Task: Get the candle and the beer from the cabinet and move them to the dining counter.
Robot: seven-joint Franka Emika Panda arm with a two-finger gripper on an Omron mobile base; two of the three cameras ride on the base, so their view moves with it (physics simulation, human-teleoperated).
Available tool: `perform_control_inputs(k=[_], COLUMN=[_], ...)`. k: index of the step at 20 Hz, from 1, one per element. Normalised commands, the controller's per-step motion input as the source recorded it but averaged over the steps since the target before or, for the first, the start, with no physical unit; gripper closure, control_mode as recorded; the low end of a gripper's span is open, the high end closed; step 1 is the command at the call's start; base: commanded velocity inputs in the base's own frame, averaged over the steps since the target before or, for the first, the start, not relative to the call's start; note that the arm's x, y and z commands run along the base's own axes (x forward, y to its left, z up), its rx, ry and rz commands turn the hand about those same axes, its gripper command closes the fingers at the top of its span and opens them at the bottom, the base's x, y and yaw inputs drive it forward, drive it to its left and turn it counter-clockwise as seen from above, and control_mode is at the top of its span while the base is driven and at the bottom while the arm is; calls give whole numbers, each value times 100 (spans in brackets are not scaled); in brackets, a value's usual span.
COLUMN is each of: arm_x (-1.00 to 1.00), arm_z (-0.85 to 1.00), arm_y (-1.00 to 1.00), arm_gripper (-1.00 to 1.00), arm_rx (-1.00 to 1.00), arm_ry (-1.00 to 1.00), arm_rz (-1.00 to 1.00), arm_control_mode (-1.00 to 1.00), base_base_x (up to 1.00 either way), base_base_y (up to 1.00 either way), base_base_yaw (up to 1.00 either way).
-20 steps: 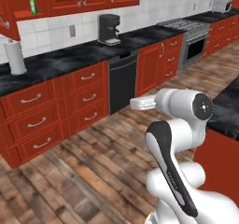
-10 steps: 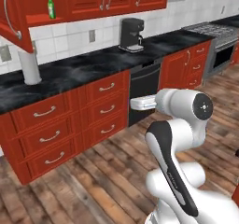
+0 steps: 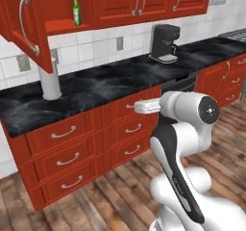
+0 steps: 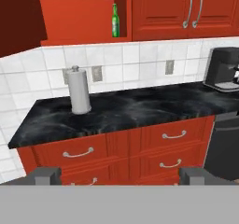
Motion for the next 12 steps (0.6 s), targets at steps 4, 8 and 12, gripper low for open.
perform_control_inputs(k=[4, 8, 12], arm_x=[0, 0, 0], arm_z=[0, 0, 0], arm_y=[0, 0, 0], arm_gripper=[-100, -100, -100], arm_rx=[0, 0, 0], arm_ry=[0, 0, 0], arm_rz=[0, 0, 0], arm_control_mode=[100, 100, 100], base_base_x=[92, 89, 86], base_base_y=[-13, -10, -7], base_base_yaw=[20, 20, 21])
